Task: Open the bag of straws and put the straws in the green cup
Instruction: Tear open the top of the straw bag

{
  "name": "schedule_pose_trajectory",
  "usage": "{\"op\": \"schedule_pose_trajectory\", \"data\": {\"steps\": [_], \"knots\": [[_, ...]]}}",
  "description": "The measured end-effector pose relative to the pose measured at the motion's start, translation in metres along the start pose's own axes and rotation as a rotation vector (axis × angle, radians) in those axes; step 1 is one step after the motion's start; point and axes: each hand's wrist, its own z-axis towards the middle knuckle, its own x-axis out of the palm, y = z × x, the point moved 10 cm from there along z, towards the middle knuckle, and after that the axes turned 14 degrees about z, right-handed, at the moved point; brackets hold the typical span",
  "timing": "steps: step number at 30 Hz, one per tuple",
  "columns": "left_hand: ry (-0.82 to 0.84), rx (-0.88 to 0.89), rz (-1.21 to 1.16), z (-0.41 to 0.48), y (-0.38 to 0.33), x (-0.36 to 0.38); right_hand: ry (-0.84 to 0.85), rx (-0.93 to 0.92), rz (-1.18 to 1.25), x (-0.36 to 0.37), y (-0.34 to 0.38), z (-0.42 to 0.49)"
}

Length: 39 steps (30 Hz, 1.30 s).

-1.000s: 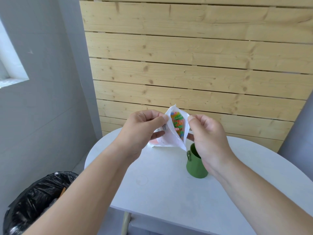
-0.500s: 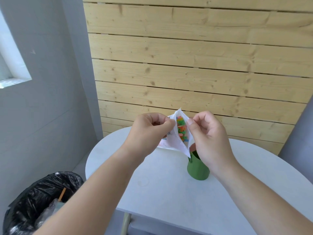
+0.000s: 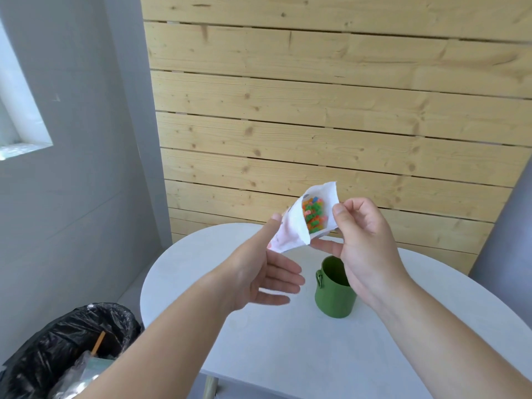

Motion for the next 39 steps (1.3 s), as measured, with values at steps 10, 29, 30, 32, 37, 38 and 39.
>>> {"op": "schedule_pose_trajectory", "data": {"steps": [10, 29, 30, 32, 37, 38, 39], "knots": [[0.081, 0.266, -0.723, 0.010, -0.025, 0.008, 0.047, 0.160, 0.397, 0.008, -0.004, -0.003], [-0.081, 0.635, -0.990, 0.022, -0.065, -0.024, -0.142, 0.509, 0.535, -0.002, -0.063, -0.026], [-0.108, 0.656, -0.907, 0.020, -0.070, -0.026, -0.168, 0.511, 0.536, -0.005, -0.063, -0.025], [-0.162, 0.681, -0.750, 0.018, -0.080, -0.027, -0.217, 0.503, 0.550, -0.014, -0.065, -0.019], [-0.212, 0.807, -0.483, 0.005, -0.106, -0.011, -0.225, 0.565, 0.594, -0.019, -0.075, -0.009], [-0.222, 0.826, -0.456, 0.002, -0.110, -0.009, -0.226, 0.573, 0.601, -0.019, -0.076, -0.009], [-0.230, 0.839, -0.433, 0.002, -0.114, -0.005, -0.223, 0.574, 0.598, -0.020, -0.076, -0.008]]}}
